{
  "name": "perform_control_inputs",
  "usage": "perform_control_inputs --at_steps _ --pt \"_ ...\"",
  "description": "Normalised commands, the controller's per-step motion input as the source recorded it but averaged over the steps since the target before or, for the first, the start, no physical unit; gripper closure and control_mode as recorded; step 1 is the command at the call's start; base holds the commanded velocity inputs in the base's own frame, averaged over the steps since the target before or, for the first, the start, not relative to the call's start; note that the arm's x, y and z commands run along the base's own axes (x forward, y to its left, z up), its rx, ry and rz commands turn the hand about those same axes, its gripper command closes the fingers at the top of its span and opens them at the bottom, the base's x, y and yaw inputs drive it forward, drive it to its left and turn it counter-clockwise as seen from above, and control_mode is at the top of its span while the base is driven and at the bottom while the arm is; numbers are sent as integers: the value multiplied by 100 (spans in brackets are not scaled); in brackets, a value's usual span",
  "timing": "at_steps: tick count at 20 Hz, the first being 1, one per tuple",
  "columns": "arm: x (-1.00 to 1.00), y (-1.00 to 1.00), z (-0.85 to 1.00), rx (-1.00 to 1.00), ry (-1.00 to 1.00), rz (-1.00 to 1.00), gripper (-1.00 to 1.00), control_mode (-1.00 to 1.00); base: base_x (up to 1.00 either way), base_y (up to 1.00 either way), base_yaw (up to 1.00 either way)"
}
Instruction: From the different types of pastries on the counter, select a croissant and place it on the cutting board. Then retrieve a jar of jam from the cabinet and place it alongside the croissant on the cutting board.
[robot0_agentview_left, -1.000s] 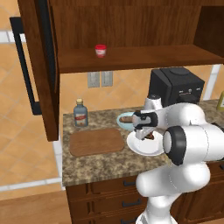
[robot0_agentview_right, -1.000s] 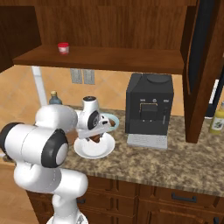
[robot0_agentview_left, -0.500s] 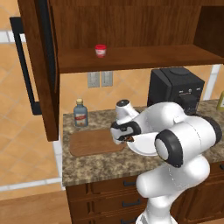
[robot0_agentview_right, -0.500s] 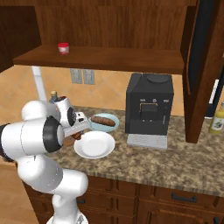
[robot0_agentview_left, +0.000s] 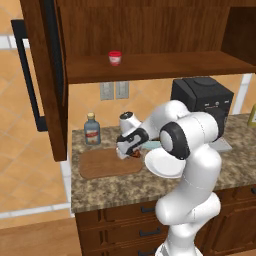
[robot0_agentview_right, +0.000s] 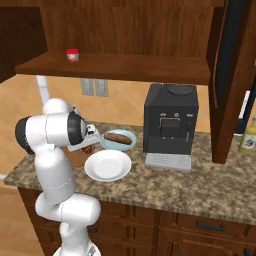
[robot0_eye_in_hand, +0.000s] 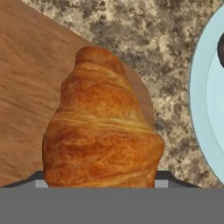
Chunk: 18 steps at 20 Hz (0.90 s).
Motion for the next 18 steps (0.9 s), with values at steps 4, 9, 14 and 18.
perform_control_inputs --at_steps 4,9,14,18 --pt "8 38 -47 0 0 -3 100 -100 0 0 0" --pt "0 39 -50 0 0 -2 -100 -100 0 0 0" --pt "-6 26 -18 0 0 -3 -100 -100 0 0 0" --pt "-26 0 68 0 -9 -2 -100 -100 0 0 0"
